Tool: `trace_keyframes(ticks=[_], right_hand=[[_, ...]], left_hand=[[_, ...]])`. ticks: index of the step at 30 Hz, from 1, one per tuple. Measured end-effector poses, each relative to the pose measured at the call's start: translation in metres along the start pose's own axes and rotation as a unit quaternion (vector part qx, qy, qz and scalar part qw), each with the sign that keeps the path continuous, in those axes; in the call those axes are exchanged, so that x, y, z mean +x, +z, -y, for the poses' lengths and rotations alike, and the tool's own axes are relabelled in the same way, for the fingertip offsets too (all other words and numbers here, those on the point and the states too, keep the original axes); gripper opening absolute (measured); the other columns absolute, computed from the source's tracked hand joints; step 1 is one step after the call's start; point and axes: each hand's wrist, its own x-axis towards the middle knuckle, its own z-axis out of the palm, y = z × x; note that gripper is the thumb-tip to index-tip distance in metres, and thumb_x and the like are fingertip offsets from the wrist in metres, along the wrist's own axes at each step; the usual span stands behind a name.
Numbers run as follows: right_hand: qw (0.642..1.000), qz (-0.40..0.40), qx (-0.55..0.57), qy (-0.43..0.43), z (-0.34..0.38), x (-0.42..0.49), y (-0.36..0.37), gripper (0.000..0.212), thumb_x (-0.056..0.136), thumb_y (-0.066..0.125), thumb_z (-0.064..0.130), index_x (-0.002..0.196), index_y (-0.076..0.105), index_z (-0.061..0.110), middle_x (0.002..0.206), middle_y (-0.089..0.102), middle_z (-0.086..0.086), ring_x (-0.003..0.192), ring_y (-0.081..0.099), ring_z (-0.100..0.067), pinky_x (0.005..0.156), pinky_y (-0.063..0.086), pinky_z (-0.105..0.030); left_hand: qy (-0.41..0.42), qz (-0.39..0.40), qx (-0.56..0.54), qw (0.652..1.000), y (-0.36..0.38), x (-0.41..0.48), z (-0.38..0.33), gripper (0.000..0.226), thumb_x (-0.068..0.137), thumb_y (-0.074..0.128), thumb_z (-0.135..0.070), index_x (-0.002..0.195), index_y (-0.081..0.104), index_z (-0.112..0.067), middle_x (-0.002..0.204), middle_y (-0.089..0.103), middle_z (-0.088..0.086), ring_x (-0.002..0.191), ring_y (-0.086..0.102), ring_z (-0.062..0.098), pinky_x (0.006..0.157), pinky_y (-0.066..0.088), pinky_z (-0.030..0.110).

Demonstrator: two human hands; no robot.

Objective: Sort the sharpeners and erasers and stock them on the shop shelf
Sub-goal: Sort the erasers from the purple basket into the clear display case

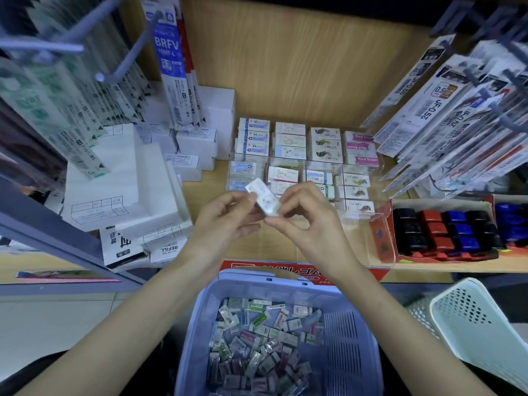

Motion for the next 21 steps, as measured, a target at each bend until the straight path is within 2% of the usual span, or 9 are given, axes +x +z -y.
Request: trace_keyframes(ticks=[3, 6, 8, 11, 13, 15, 16, 19, 21], right_hand=[[0.999, 0.041, 0.022, 0.021, 0.004, 0.000, -0.008, 0.018, 0.085, 0.063, 0.026, 0.099, 0.063, 0.014, 0.102, 0.056, 0.002, 0.094, 0.056, -0.005, 0.080, 0.045, -0.018], [0.989, 0.134, -0.061, -0.015, 0.001, 0.003, -0.021, 0.050, 0.088, 0.062, 0.016, 0.133, 0.044, 0.026, 0.132, 0.044, 0.008, 0.121, 0.044, -0.002, 0.101, 0.036, -0.018], [0.977, 0.172, -0.110, -0.061, -0.004, 0.002, -0.020, 0.048, 0.087, 0.064, 0.016, 0.132, 0.049, 0.018, 0.128, 0.050, 0.003, 0.120, 0.045, -0.006, 0.103, 0.034, -0.019], [0.978, 0.129, -0.147, -0.076, -0.014, -0.001, -0.018, 0.033, 0.085, 0.064, 0.025, 0.114, 0.064, 0.010, 0.108, 0.063, 0.000, 0.102, 0.052, -0.013, 0.091, 0.038, -0.020], [0.975, 0.073, -0.203, -0.043, -0.022, 0.004, -0.022, 0.031, 0.083, 0.065, 0.024, 0.110, 0.067, 0.010, 0.106, 0.066, -0.003, 0.100, 0.054, -0.017, 0.087, 0.038, -0.023], [0.964, 0.032, -0.264, 0.017, -0.033, 0.014, -0.029, 0.030, 0.084, 0.067, 0.021, 0.112, 0.067, 0.011, 0.107, 0.068, -0.004, 0.103, 0.053, -0.022, 0.088, 0.035, -0.025], [0.958, 0.028, -0.282, 0.038, -0.038, 0.019, -0.031, 0.030, 0.083, 0.069, 0.020, 0.112, 0.067, 0.012, 0.105, 0.068, -0.004, 0.104, 0.052, -0.023, 0.090, 0.033, -0.026], [0.952, 0.053, -0.297, 0.055, -0.046, 0.030, -0.028, 0.022, 0.084, 0.069, 0.023, 0.105, 0.069, 0.015, 0.092, 0.069, 0.000, 0.105, 0.048, -0.020, 0.092, 0.029, -0.029], [0.951, 0.066, -0.295, 0.068, -0.046, 0.035, -0.023, 0.018, 0.086, 0.066, 0.025, 0.101, 0.070, 0.017, 0.088, 0.065, 0.007, 0.104, 0.042, -0.016, 0.094, 0.026, -0.029]], left_hand=[[0.011, 0.020, 0.034, 0.999, -0.003, 0.002, -0.004, 0.011, 0.095, 0.049, -0.012, 0.097, 0.060, -0.012, 0.099, 0.068, 0.012, 0.078, 0.070, 0.017, 0.074, 0.058, 0.026], [0.052, 0.080, 0.135, 0.986, -0.005, 0.002, -0.004, 0.018, 0.096, 0.048, -0.011, 0.098, 0.061, -0.023, 0.093, 0.063, 0.005, 0.065, 0.065, 0.006, 0.066, 0.056, 0.020], [0.067, 0.112, 0.180, 0.975, -0.005, 0.003, -0.002, 0.014, 0.093, 0.052, -0.012, 0.099, 0.060, -0.022, 0.089, 0.062, 0.003, 0.062, 0.062, 0.004, 0.064, 0.054, 0.018], [0.065, 0.103, 0.231, 0.965, -0.004, 0.009, 0.007, 0.023, 0.087, 0.061, -0.020, 0.108, 0.052, -0.022, 0.103, 0.065, 0.007, 0.076, 0.065, 0.004, 0.072, 0.052, 0.021], [0.142, 0.050, 0.398, 0.905, -0.009, 0.012, 0.014, 0.047, 0.087, 0.060, -0.036, 0.128, 0.046, -0.018, 0.124, 0.056, 0.001, 0.107, 0.056, 0.008, 0.091, 0.043, 0.024], [0.253, -0.006, 0.584, 0.772, -0.017, 0.016, 0.019, 0.070, 0.085, 0.047, -0.054, 0.140, 0.039, -0.010, 0.142, 0.040, 0.008, 0.131, 0.038, 0.024, 0.106, 0.030, 0.038], [0.243, -0.007, 0.641, 0.728, -0.020, 0.017, 0.018, 0.078, 0.085, 0.040, -0.059, 0.144, 0.032, -0.009, 0.150, 0.027, 0.013, 0.139, 0.024, 0.031, 0.111, 0.021, 0.046], [0.123, 0.029, 0.729, 0.673, -0.030, 0.024, 0.032, 0.088, 0.085, 0.021, -0.067, 0.151, 0.001, -0.012, 0.155, -0.023, 0.010, 0.144, -0.013, 0.030, 0.115, -0.001, 0.048], [0.132, 0.040, 0.736, 0.662, -0.031, 0.026, 0.038, 0.092, 0.082, 0.012, -0.069, 0.150, -0.003, -0.010, 0.151, -0.033, 0.010, 0.144, -0.012, 0.032, 0.115, 0.003, 0.047]])
